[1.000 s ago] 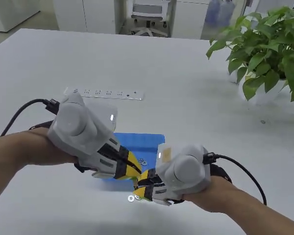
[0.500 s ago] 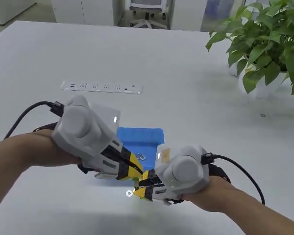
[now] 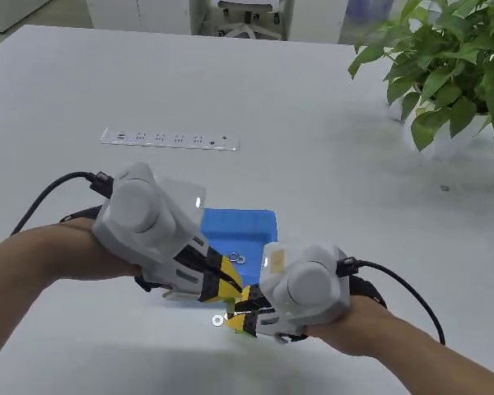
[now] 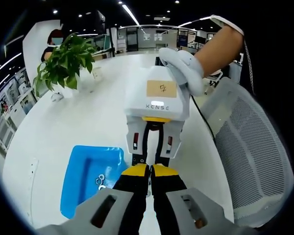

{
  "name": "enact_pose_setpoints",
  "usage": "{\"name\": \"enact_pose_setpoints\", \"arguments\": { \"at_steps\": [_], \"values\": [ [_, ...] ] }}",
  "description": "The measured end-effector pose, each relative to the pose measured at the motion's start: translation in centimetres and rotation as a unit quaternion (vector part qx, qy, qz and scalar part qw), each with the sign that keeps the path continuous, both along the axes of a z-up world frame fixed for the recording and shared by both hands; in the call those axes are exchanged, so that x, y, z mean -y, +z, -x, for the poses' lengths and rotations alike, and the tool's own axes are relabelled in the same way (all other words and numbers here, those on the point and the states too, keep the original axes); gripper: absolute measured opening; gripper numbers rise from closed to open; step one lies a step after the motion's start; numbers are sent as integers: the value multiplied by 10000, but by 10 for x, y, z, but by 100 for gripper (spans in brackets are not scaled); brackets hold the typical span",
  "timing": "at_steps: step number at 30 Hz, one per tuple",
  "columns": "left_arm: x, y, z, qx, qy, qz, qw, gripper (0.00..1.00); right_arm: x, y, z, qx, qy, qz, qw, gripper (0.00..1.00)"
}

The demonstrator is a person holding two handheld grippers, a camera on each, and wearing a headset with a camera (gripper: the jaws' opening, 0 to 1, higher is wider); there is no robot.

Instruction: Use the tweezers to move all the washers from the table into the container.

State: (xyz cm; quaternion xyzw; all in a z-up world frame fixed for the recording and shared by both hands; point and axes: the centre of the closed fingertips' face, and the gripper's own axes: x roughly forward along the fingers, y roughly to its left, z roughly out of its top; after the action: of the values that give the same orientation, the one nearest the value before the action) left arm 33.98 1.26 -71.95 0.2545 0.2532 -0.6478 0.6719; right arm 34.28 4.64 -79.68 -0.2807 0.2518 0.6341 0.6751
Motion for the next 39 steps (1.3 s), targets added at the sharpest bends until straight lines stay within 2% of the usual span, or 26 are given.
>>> {"name": "enact_pose_setpoints", "arguments": {
  "at_steps": [19,23,39],
  "values": [
    [0,0,0,-17,16,23,10000,5,1,-3,0,65,21,53,10000,9],
    [-1,0,1,6,2,-37,10000,5,0,-3,0,71,28,56,10000,9],
    [-6,15,2,43,70,9,10000,5,-3,12,3,146,74,12,9999,9]
  ]
}}
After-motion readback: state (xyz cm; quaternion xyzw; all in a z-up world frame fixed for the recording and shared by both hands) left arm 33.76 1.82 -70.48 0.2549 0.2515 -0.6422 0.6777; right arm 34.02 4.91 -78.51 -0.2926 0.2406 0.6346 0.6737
